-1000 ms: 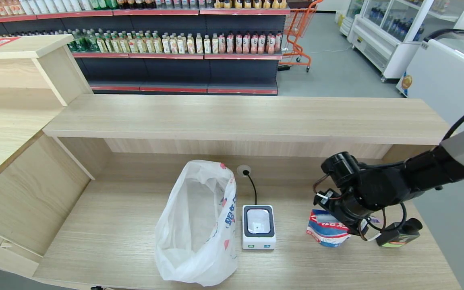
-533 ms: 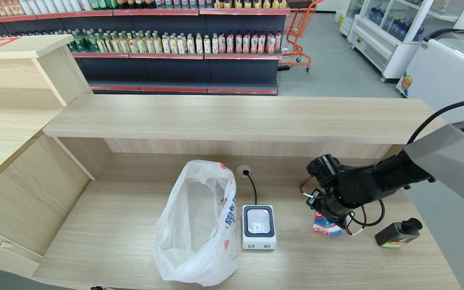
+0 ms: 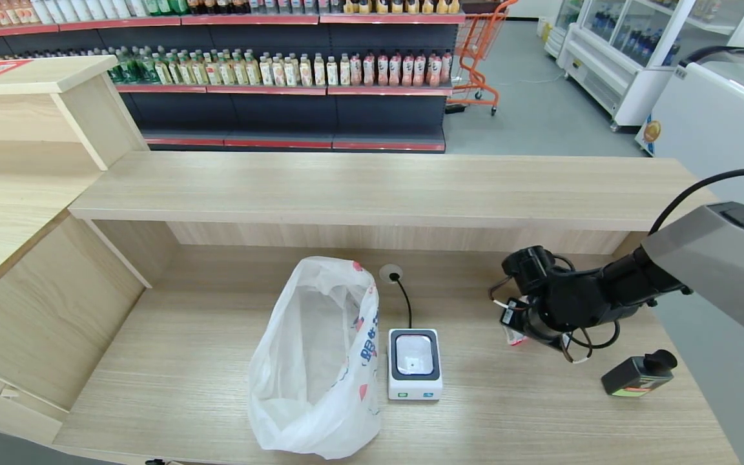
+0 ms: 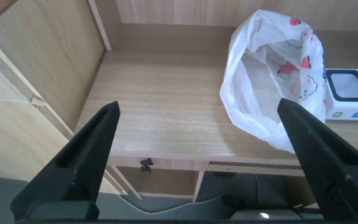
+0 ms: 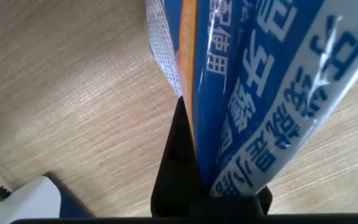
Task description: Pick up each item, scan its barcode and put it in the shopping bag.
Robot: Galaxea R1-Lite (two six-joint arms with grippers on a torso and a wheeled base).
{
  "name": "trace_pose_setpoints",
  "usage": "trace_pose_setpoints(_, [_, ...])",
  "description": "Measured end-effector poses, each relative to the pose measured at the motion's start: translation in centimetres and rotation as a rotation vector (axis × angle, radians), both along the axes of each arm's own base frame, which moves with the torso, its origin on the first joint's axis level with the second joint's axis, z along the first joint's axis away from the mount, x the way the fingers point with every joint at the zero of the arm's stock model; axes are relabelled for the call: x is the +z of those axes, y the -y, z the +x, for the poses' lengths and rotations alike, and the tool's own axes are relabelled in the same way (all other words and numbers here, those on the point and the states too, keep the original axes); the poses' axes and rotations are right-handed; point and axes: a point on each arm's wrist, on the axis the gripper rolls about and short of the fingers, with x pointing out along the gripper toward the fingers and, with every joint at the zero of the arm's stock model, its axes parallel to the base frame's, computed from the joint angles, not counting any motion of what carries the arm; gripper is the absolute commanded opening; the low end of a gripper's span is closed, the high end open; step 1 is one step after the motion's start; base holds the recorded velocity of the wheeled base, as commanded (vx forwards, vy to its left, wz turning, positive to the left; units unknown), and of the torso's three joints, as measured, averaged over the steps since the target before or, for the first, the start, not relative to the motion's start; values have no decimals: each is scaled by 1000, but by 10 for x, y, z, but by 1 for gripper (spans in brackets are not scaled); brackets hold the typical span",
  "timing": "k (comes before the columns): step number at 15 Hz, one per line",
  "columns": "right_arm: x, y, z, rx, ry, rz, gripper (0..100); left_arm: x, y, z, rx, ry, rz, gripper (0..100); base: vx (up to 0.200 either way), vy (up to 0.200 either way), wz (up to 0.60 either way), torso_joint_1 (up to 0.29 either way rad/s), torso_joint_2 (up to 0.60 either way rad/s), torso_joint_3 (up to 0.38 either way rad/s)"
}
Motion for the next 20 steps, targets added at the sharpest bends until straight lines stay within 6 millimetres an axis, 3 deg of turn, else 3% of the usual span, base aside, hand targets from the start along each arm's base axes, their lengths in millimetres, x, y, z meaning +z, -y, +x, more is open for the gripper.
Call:
trace_pose_setpoints(3, [15,2,-7,82,16,-32,0,0,0,0,0,0,0,100,0,0,0,0,0,0])
trace_pose_setpoints(8, [59,6,-47,373,30,-37,0,0,0,0,0,0,0,100,0,0,0,0,0,0])
trace_pose_setpoints(13, [96,35,-119,924,-6,49,0,0,0,0,0,0,0,100,0,0,0,0,0,0])
trace_pose_setpoints(17, [133,48,-172,1134,26,255,0,0,0,0,0,0,0,100,0,0,0,0,0,0])
trace_pose_setpoints(20, [156,44,-204,1243,84,318,0,0,0,0,0,0,0,100,0,0,0,0,0,0])
